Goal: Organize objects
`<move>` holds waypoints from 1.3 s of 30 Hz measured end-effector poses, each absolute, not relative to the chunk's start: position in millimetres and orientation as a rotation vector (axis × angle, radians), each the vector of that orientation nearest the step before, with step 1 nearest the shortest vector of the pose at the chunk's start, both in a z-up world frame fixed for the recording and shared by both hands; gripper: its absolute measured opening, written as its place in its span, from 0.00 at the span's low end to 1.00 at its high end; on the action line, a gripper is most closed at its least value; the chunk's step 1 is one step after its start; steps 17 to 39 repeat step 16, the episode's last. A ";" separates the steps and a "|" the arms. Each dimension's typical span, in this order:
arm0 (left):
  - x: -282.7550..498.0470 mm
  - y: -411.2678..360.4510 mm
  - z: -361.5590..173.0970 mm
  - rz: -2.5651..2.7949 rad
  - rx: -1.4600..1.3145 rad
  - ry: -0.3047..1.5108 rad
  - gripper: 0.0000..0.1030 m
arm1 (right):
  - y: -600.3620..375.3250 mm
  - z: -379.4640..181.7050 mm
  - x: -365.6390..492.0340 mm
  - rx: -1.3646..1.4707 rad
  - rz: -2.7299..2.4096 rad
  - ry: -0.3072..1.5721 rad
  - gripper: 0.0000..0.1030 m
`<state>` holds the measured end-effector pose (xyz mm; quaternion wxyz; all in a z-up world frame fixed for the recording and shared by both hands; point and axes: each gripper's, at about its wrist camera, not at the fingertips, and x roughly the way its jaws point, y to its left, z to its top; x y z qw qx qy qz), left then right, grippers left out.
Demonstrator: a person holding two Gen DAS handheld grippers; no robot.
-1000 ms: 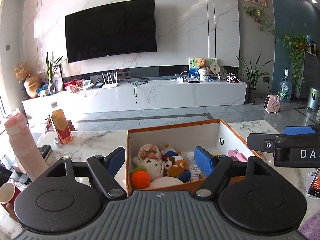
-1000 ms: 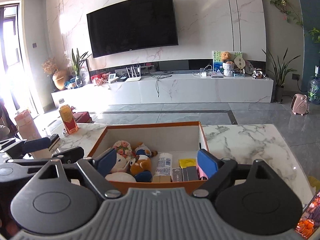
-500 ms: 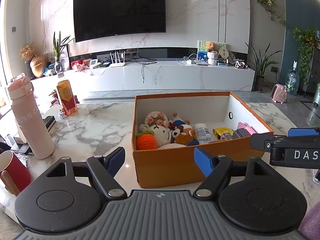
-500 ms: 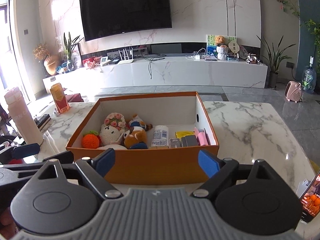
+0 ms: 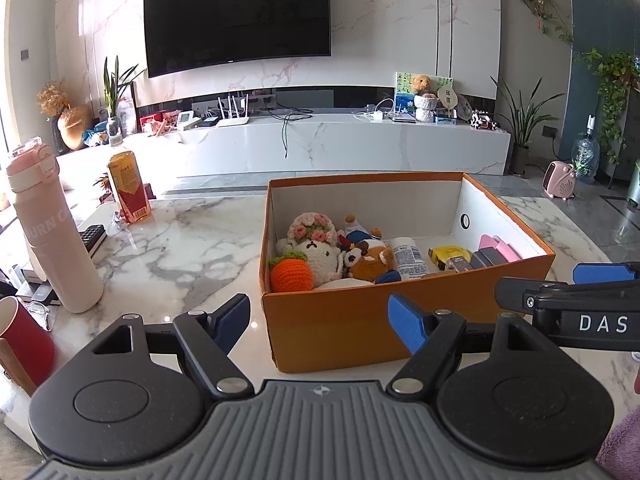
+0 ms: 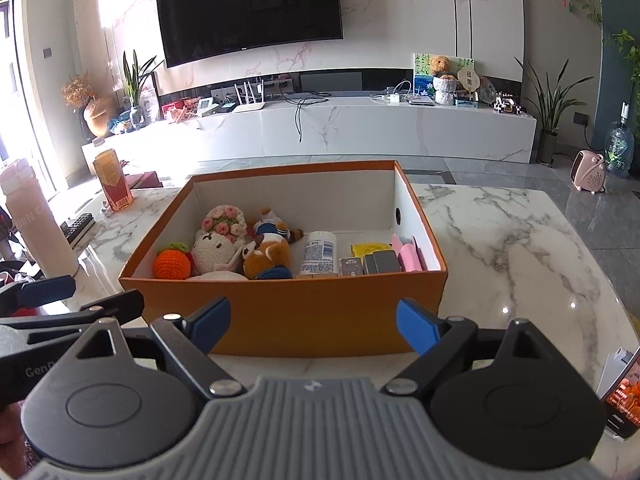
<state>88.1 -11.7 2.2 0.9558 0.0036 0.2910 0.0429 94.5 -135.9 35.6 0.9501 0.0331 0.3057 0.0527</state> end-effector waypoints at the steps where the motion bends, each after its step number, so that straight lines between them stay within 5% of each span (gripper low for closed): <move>1: 87.9 -12.6 2.7 0.088 0.010 0.590 0.87 | -136.1 35.6 94.3 0.067 0.108 0.621 0.88; 39: 88.1 -10.8 1.1 0.094 0.015 0.599 0.87 | -134.3 32.9 91.8 0.048 0.107 0.628 0.88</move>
